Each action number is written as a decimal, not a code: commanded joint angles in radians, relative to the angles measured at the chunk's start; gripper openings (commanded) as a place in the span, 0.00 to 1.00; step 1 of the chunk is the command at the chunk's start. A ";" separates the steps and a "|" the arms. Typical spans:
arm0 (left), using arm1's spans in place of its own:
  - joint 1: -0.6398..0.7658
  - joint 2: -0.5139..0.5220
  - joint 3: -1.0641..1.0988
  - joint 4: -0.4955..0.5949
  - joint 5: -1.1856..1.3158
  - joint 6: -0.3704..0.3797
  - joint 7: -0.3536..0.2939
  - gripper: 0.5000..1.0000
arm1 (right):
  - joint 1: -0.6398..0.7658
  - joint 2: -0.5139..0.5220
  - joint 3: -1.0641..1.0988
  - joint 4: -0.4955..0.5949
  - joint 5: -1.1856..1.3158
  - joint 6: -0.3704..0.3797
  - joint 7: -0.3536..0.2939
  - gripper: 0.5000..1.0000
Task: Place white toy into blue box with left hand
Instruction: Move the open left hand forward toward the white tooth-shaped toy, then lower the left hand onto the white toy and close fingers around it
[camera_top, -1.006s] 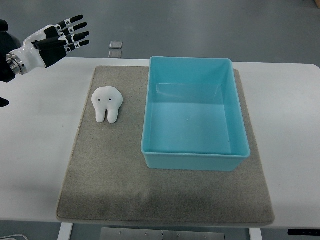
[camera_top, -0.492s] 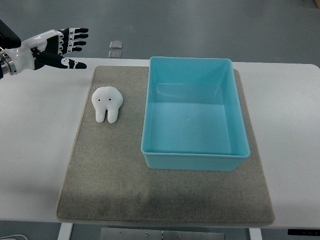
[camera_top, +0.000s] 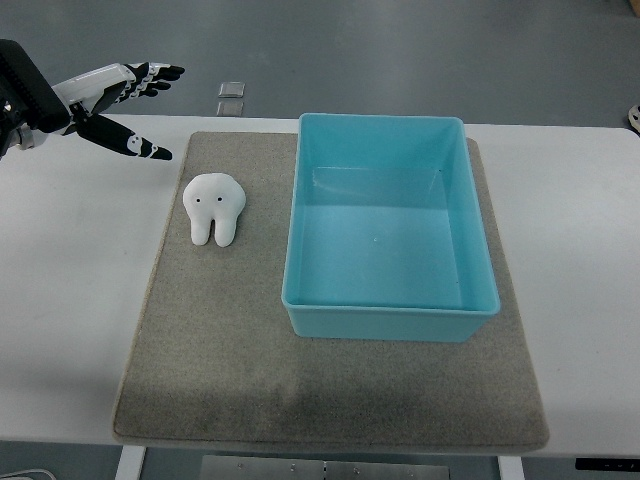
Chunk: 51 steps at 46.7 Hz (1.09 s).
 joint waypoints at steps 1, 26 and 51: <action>0.002 0.000 0.000 -0.018 0.063 0.006 0.000 0.98 | 0.000 0.000 0.000 0.000 0.000 0.000 0.000 0.87; 0.025 -0.120 0.093 -0.022 0.306 0.135 0.023 0.98 | 0.000 0.000 0.000 0.000 0.000 0.000 0.000 0.87; 0.023 -0.198 0.141 0.047 0.358 0.194 0.083 0.98 | 0.000 0.000 0.000 0.000 0.000 0.000 0.000 0.87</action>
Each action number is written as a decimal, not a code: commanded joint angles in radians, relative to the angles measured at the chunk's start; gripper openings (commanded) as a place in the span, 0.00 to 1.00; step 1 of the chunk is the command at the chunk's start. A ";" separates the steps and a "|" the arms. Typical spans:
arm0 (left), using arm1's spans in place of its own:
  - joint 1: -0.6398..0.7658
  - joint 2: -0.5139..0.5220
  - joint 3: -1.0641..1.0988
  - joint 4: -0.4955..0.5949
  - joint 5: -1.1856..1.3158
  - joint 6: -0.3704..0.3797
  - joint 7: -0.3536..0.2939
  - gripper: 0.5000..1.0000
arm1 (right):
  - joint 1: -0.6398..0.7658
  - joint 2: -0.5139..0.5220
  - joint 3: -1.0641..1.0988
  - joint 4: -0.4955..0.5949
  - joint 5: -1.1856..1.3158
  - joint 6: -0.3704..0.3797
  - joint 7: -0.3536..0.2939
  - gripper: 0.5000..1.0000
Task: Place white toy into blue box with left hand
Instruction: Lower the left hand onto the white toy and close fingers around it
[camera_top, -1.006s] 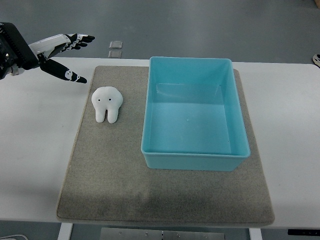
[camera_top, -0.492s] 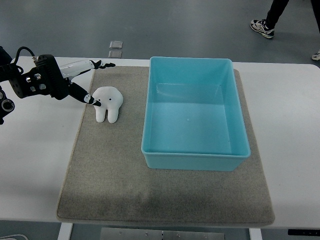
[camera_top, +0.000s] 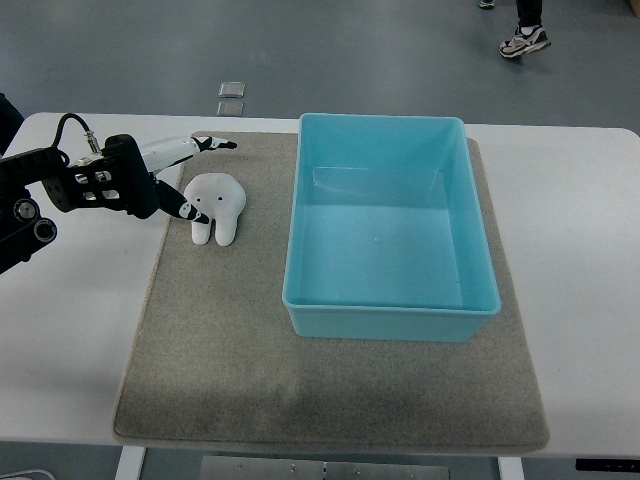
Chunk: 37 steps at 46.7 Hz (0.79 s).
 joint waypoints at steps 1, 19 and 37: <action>0.002 -0.018 0.000 0.007 0.023 0.009 0.012 0.98 | 0.000 0.000 0.000 -0.002 0.000 0.000 0.000 0.87; 0.002 -0.055 0.008 0.035 0.077 0.009 0.050 0.98 | 0.000 0.000 0.000 0.000 0.000 0.000 0.000 0.87; 0.000 -0.054 0.008 0.046 0.095 0.007 0.068 0.94 | 0.000 0.000 0.000 0.000 0.000 0.000 -0.001 0.87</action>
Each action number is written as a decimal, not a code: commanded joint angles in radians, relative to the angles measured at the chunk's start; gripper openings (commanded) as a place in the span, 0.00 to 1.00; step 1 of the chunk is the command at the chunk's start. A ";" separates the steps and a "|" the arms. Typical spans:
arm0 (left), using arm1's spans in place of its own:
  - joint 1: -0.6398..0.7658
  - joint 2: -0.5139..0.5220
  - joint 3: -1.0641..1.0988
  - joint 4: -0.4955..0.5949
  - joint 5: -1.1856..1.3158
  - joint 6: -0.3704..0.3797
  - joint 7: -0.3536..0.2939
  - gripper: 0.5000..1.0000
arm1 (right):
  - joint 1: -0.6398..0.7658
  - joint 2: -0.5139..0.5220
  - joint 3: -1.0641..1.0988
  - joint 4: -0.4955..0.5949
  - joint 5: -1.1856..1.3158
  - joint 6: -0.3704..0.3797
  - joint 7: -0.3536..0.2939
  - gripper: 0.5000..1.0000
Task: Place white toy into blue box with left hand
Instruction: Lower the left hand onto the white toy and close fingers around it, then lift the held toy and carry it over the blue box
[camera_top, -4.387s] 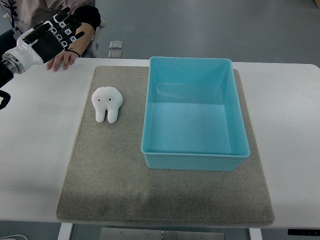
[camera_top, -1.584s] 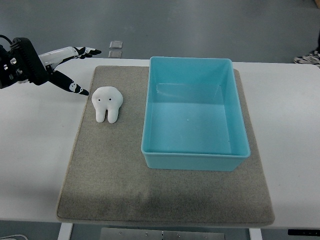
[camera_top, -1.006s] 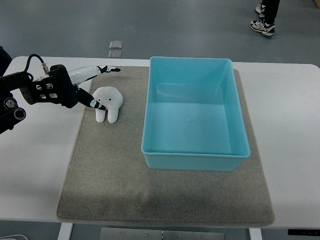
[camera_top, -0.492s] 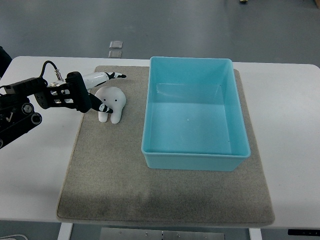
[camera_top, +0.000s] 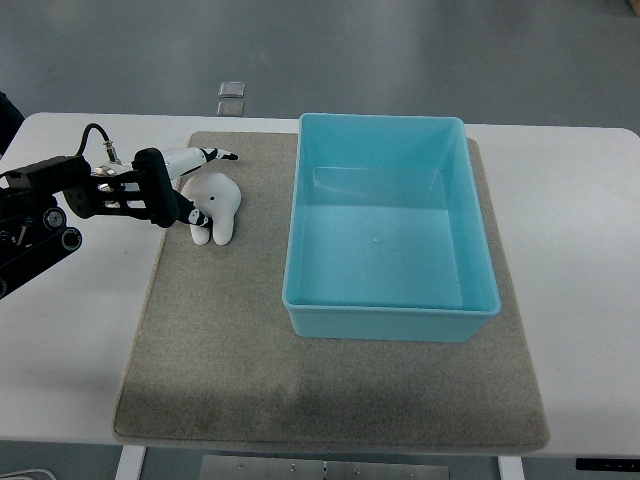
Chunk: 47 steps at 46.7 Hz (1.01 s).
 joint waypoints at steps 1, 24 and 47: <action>0.001 0.000 0.000 -0.001 -0.001 -0.001 0.005 0.94 | 0.000 0.000 0.000 0.000 0.000 0.000 0.000 0.87; -0.002 0.000 0.000 -0.009 0.022 -0.004 0.020 0.53 | 0.000 0.000 0.000 0.000 0.000 0.000 0.000 0.87; -0.009 0.002 0.000 -0.011 0.030 -0.004 0.021 0.14 | 0.000 0.000 0.000 0.000 0.000 0.000 0.000 0.87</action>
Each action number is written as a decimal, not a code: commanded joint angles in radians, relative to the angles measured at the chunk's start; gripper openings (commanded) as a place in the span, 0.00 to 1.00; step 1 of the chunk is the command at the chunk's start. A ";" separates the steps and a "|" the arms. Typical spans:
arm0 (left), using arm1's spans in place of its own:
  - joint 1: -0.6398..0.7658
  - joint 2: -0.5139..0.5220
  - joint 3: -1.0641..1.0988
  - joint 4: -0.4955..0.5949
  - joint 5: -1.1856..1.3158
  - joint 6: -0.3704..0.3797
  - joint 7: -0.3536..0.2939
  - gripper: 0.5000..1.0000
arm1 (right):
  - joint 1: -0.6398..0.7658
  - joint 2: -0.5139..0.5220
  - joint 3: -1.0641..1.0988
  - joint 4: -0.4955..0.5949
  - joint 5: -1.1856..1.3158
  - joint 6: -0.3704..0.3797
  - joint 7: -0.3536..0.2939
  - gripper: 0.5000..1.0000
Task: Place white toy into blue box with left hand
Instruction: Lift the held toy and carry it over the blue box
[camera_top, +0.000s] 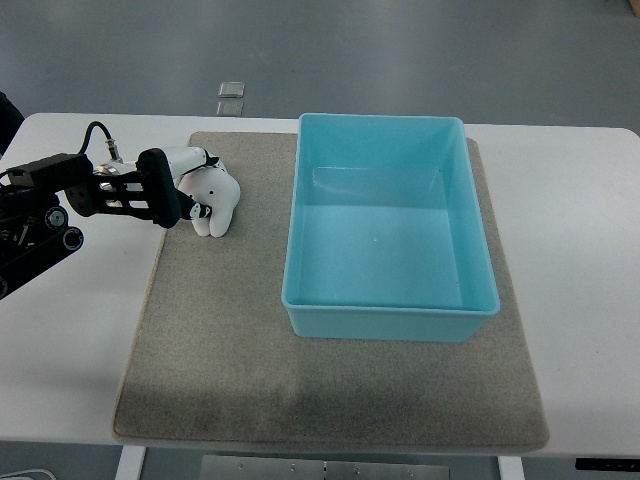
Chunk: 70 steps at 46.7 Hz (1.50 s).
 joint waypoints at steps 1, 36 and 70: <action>-0.002 0.001 0.000 0.001 0.000 0.001 0.000 0.11 | 0.000 0.000 0.000 0.000 0.000 0.000 0.000 0.87; -0.116 0.173 -0.019 -0.099 -0.019 -0.080 -0.008 0.00 | 0.000 0.000 0.000 0.000 0.000 0.000 0.000 0.87; -0.392 0.165 -0.054 -0.217 -0.192 -0.339 -0.002 0.00 | 0.000 0.000 0.000 0.000 0.000 0.000 0.000 0.87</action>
